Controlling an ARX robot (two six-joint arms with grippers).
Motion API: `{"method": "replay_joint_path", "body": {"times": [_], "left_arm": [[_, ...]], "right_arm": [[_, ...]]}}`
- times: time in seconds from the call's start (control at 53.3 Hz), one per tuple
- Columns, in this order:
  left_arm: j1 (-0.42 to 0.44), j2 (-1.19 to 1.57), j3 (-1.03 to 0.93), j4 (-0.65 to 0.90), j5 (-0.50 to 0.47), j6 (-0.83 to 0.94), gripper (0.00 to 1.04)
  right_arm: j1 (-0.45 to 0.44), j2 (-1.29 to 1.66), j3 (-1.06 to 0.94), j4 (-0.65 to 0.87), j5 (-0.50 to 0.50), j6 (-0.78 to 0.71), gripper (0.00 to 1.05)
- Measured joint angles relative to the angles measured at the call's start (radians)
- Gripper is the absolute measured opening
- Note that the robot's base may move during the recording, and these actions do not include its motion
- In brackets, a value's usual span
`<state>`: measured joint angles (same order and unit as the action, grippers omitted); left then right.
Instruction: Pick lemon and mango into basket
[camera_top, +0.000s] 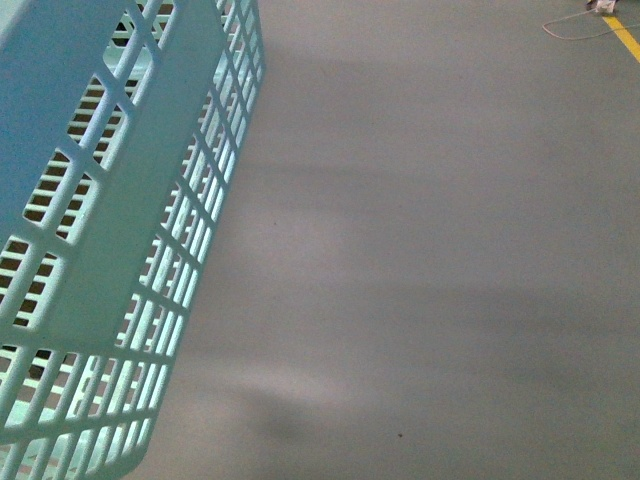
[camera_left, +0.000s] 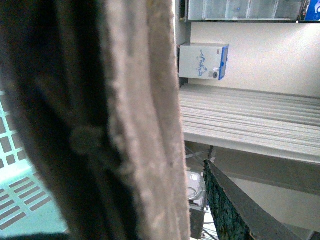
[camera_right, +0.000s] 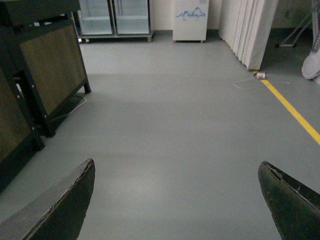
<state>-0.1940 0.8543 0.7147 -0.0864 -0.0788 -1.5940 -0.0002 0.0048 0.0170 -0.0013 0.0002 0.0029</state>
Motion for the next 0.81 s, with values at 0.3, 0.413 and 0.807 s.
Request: {"method": "replay_joint_path", "body": {"times": [0.3, 0.413, 0.807], "left_arm": [[0.0, 0.0, 0.003, 0.0, 0.0, 0.0, 0.27], [0.0, 0.0, 0.003, 0.0, 0.0, 0.0, 0.27], [0.0, 0.0, 0.004, 0.0, 0.0, 0.0, 0.27]], "right_arm": [[0.0, 0.0, 0.0, 0.0, 0.0, 0.0, 0.96], [0.0, 0.0, 0.0, 0.0, 0.0, 0.0, 0.96], [0.0, 0.0, 0.0, 0.0, 0.0, 0.0, 0.96]]}}
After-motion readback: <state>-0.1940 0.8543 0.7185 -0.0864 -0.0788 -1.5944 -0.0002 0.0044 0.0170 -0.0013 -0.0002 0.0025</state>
